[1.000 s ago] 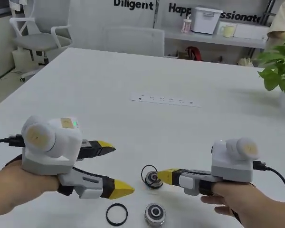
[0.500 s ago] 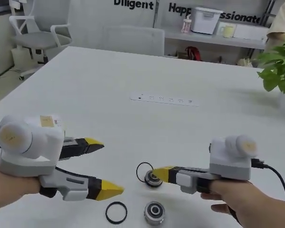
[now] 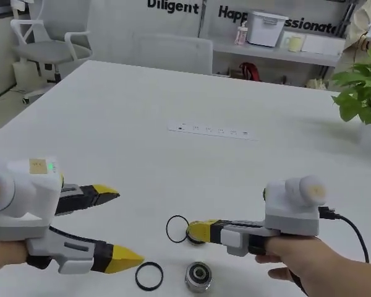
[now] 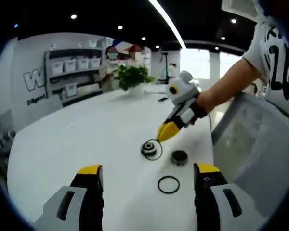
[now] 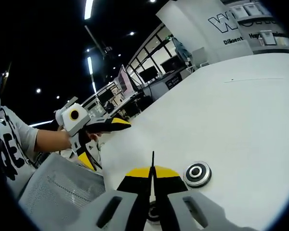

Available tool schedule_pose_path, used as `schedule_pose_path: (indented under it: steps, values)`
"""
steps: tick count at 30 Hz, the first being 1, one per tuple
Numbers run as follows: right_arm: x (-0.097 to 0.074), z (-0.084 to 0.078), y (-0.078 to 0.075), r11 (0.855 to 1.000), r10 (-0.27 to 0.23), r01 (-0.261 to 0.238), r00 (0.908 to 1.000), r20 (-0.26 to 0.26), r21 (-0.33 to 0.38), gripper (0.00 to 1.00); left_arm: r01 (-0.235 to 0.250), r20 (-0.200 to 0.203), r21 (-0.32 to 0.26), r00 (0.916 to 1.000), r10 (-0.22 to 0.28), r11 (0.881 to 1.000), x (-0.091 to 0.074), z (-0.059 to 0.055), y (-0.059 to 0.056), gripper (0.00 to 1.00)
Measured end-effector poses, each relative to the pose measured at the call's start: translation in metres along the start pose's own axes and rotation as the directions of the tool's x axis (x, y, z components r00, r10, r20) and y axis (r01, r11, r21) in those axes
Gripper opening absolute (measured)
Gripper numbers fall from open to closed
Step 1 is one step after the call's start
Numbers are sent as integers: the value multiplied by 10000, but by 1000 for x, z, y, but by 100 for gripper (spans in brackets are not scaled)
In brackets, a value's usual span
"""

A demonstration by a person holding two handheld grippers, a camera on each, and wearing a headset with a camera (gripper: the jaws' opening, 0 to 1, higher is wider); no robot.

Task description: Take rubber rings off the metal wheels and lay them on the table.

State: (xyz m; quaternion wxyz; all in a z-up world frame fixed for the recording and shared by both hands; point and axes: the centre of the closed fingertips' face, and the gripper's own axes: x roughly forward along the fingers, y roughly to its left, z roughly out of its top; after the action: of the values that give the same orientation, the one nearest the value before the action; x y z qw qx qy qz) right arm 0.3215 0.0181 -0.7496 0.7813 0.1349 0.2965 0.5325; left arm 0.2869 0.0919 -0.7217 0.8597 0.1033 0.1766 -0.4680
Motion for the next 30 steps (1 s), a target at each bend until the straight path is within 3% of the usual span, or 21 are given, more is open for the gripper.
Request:
schedule_pose_path:
  steps: [9,17,30]
  values:
    - [15,-15,21,9983,585,-583,9966,-573,63,0,-99,30,-88,9999,99,9999,-6,-4,1,79]
    - [26,-32,38,9925,1202,-1169,9853,-1210,346,0,-52,-82,-49,10000,51,10000,-10,-9,-2,79]
    - [34,-52,40,9906,1298,-1181,9713,-1995,694,0,-243,-250,-163,9994,239,9996,-18,-18,0,80]
